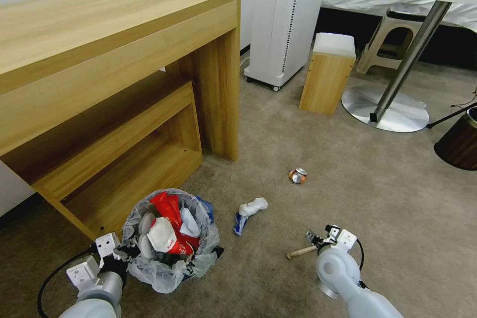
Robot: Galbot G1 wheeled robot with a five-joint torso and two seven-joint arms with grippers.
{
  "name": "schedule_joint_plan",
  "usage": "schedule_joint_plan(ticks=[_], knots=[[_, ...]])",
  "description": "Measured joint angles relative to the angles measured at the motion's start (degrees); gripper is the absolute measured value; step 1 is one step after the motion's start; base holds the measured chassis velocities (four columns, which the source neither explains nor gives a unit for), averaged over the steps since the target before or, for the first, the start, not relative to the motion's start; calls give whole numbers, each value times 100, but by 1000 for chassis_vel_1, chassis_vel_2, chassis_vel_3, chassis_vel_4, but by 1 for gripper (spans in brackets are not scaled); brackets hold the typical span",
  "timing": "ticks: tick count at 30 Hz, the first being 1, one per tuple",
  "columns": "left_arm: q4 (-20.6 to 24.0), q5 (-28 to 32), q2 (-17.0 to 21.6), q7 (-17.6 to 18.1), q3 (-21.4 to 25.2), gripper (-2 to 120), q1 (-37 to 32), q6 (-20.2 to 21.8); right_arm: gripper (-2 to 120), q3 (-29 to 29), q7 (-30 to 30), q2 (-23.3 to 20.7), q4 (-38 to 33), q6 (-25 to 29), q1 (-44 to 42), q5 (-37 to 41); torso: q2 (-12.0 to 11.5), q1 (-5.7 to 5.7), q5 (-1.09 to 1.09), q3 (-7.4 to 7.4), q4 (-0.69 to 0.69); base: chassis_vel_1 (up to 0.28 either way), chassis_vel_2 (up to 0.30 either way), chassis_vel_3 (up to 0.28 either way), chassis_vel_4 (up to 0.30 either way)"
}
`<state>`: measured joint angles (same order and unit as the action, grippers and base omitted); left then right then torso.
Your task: Pick up the trash bin and place the garbage on the floor into it.
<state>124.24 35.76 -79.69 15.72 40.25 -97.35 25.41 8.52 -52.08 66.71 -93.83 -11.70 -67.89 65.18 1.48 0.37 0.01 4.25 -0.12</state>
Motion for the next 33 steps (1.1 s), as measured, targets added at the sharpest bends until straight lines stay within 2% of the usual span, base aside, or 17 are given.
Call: schedule_joint_plan(ticks=[17, 33], knots=[[-125, -31, -25, -13, -35, 0, 68, -20, 78, -253, 241, 332, 983, 193, 405, -240, 0, 1, -1, 0, 0, 0, 0, 0, 0], [-128, -2, -16, -8, -27, 0, 98, -10, 76, -270, 286, 330, 1069, 226, 369, -357, 0, 0, -1, 0, -1, 0, 0, 0, 0]])
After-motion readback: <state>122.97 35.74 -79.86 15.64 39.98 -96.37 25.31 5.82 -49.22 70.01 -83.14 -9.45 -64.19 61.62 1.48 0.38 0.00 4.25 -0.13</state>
